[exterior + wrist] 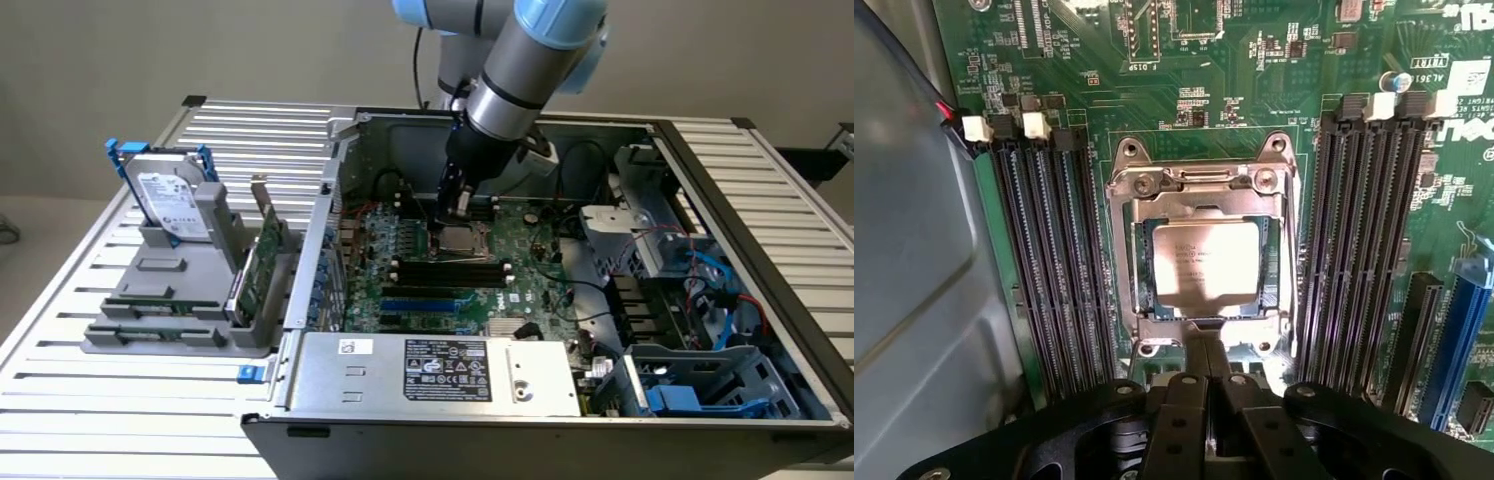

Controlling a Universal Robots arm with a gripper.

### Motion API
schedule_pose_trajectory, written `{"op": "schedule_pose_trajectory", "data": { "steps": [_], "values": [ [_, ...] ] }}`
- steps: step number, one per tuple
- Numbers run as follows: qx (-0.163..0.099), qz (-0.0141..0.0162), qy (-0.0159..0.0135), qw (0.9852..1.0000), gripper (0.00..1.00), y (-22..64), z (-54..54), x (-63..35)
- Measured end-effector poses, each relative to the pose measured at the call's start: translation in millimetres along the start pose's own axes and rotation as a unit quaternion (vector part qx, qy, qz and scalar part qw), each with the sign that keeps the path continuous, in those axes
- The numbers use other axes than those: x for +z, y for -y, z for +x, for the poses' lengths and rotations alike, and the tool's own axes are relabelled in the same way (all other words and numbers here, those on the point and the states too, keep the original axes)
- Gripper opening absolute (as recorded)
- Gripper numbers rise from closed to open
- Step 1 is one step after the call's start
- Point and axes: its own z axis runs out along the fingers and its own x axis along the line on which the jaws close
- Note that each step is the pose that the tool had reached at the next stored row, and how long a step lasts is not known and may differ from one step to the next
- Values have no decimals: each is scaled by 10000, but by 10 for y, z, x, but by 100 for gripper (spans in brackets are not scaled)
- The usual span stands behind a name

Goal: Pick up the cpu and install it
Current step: 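Close the cpu cover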

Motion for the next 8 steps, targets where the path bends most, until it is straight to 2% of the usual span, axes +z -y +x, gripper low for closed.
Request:
{"op": "schedule_pose_trajectory", "data": {
  "steps": [8],
  "values": [
    [0, 2, 2, 10000, 11, -18, 9, 126]
  ]
}}
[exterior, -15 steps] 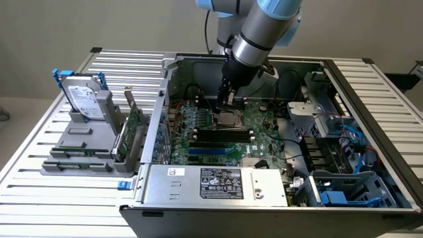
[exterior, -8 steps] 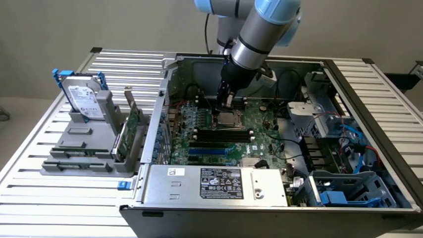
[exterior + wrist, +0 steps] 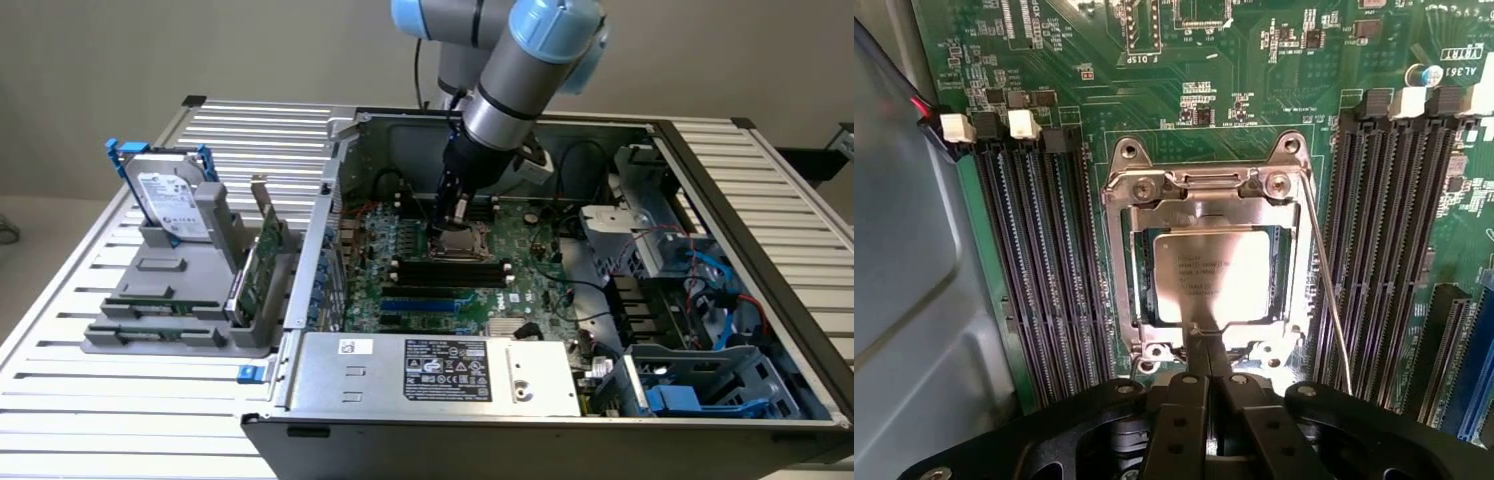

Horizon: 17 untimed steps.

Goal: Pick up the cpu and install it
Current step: 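Close the cpu cover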

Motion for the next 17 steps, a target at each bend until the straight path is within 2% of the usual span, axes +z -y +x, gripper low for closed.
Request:
{"op": "schedule_pose_trajectory", "data": {
  "steps": [3, 6, 11, 17],
  "values": [
    [-4, 5, -13, 10000, 11, 13, 3, 8],
    [-9, 27, -33, 10000, 11, 49, 4, 0],
    [-8, 74, -27, 10000, 11, 149, -3, -30],
    [-8, 90, -26, 10000, 11, 296, -12, 4]
  ]
}}
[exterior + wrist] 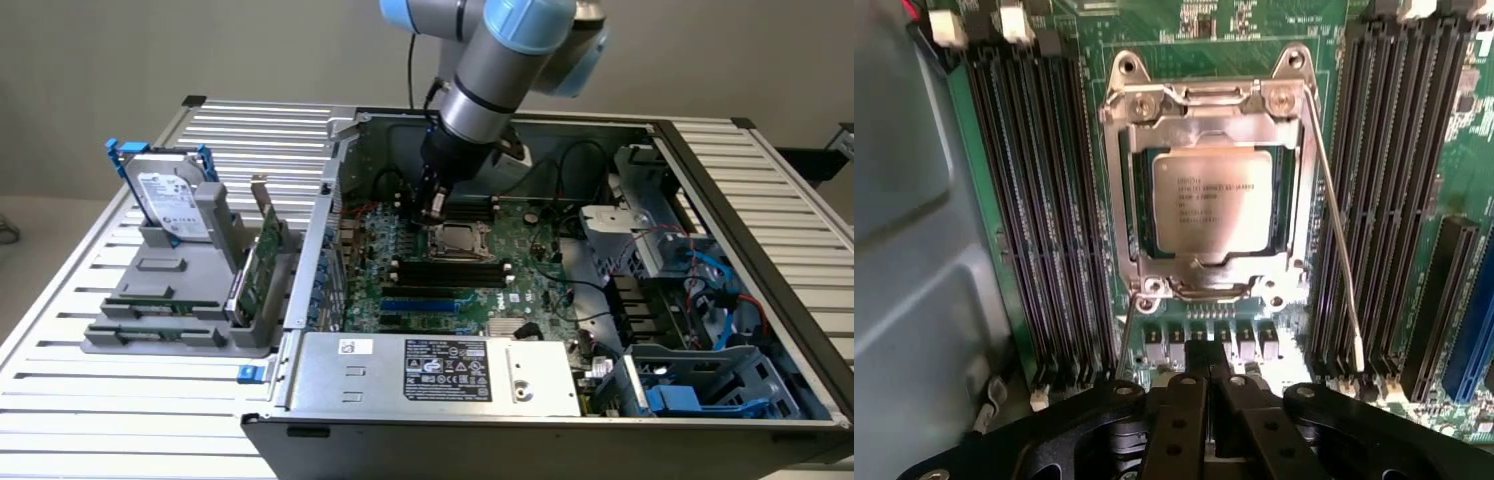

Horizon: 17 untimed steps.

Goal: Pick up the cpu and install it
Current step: 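Close the cpu cover, then install the first cpu locking lever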

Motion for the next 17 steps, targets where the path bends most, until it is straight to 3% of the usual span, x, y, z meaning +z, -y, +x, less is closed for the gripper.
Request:
{"op": "schedule_pose_trajectory", "data": {
  "steps": [3, 17],
  "values": [
    [1, 4, 1, 10000, 11, 44, -2, 14],
    [-6, 5, -17, 10000, 11, 45, -2, 9]
  ]
}}
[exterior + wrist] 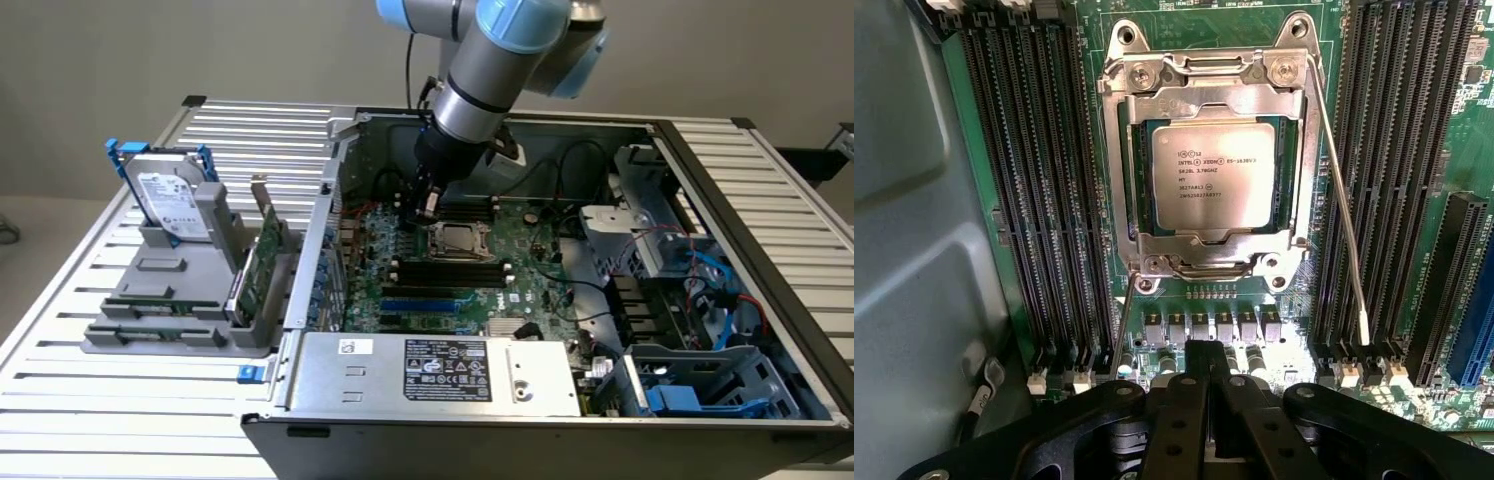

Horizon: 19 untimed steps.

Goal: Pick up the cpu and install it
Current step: 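Install the first cpu locking lever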

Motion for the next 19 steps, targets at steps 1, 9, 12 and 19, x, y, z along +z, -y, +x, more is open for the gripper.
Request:
{"op": "schedule_pose_trajectory", "data": {
  "steps": [1, 9, 12, 19],
  "values": [
    [0, 3, 0, 10000, 11, 0, 0, -1],
    [1, 46, 3, 10000, 11, 56, -11, -155],
    [16, 46, -3, 10000, 11, 67, -39, -172],
    [382, 33, -111, 9992, 11, 67, -41, -172]
  ]
}}
